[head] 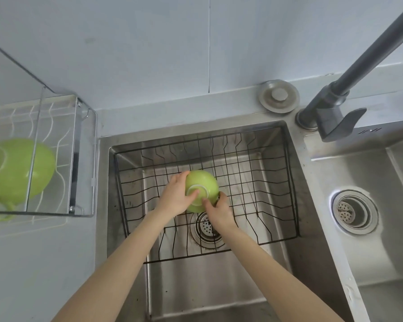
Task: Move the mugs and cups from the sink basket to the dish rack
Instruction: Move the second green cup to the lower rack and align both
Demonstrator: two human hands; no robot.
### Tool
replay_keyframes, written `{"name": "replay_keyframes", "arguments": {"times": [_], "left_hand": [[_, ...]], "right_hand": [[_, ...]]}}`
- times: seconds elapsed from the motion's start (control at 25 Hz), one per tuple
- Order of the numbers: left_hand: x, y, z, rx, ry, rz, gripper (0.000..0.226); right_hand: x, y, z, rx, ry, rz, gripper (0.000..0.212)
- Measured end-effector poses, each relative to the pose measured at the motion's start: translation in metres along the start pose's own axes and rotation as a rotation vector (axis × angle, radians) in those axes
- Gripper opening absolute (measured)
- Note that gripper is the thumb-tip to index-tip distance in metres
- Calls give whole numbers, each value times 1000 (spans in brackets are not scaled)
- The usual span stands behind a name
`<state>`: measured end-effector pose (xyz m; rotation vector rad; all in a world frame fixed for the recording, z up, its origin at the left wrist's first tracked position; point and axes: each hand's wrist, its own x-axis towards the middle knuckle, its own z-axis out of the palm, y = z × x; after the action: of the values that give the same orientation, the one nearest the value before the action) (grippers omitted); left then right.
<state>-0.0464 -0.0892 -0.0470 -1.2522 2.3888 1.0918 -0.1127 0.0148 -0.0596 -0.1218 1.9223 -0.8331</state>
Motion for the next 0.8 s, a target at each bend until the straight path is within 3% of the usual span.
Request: {"name": "replay_keyframes", "arguments": {"times": [0.44, 0.64, 0.8], "left_hand": [[-5, 7, -2, -133, 69, -43, 58], [-34, 7, -14, -316, 101, -33, 41], [-74, 5, -20, -452, 87, -8, 40]], "right_hand": [[-9, 2, -8, -29, -27, -32, 55], [-33, -1, -23, -13, 11, -127, 50], [-65, -3, -37, 67, -21, -161, 40]]}}
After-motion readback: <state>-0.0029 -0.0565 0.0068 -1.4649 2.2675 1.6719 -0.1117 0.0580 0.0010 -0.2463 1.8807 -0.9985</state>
